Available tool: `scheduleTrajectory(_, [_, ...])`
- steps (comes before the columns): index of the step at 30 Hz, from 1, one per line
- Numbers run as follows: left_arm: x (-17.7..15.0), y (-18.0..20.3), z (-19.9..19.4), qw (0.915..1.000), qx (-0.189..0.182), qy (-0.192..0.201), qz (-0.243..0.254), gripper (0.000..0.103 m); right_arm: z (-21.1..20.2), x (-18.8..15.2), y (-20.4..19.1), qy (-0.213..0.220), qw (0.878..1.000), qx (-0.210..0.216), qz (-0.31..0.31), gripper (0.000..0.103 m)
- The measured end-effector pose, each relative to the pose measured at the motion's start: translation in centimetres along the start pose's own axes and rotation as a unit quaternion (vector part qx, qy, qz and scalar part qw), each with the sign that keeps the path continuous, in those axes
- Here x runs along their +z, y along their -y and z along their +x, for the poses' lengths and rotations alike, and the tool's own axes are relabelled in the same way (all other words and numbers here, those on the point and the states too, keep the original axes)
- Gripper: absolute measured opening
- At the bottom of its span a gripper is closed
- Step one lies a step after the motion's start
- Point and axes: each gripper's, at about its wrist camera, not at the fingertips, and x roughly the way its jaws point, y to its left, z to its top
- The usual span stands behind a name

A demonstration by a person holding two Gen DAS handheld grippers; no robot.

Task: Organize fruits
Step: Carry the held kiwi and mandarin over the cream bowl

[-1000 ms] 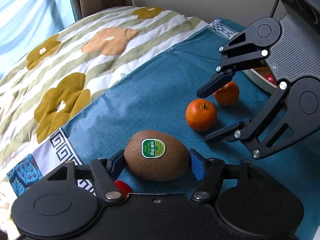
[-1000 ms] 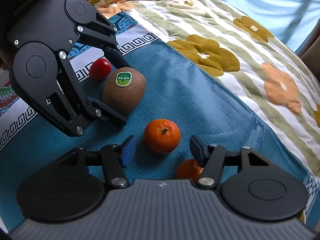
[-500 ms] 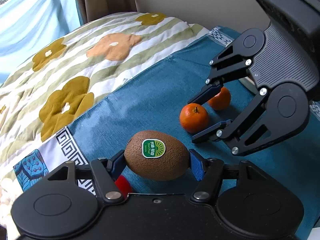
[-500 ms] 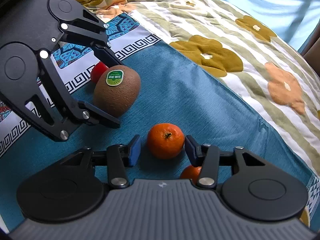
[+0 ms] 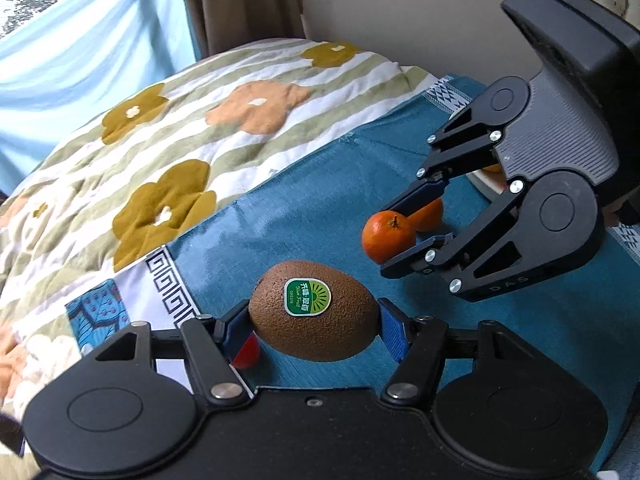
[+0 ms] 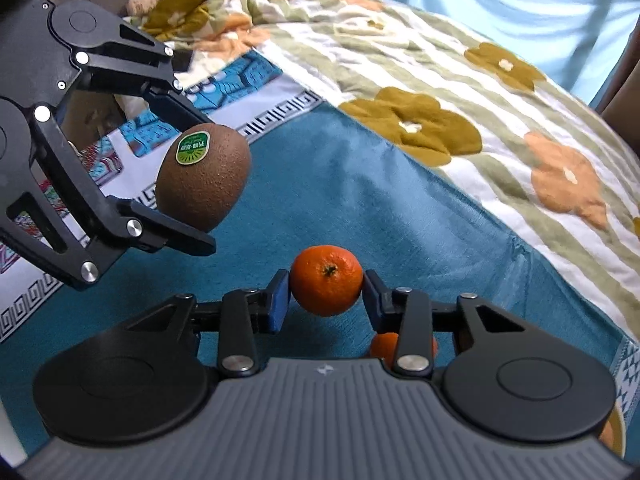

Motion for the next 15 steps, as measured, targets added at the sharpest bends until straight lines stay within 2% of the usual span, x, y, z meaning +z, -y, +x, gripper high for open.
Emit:
scheduleTrajectory(8, [1.0, 3.9, -4.1, 0.9987, 0.035, 0.023, -0.030, 0.070, -5.3, -1.8, -0.3, 0.036, 0.999, 0.001, 0.009, 0.054])
scheduleTrajectory(15, [1.8, 8.6, -7.2, 0.9958, 0.051, 0.045, -0.061, 0.070, -11.2, -4.7, 0.1, 0.074, 0.997, -0.008, 0.029, 0.054])
